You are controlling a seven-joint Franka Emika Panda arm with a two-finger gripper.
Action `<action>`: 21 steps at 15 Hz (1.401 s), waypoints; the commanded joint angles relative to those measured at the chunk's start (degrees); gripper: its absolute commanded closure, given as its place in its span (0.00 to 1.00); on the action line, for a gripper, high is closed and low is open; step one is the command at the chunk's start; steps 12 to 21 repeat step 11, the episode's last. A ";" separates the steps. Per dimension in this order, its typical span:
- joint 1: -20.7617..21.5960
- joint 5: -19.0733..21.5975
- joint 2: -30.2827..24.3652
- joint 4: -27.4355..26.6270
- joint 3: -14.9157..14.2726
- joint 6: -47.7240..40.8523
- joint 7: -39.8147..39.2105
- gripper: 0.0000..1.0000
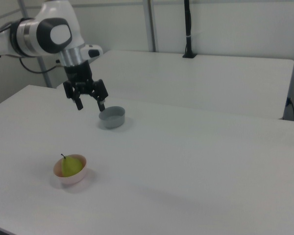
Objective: Place the pear in the bowl
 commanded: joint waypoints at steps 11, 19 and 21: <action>-6.93 6.28 -4.19 4.39 -0.29 -2.73 0.73 0.00; -6.93 6.28 -4.19 4.39 -0.29 -2.73 0.73 0.00; -6.93 6.28 -4.19 4.39 -0.29 -2.73 0.73 0.00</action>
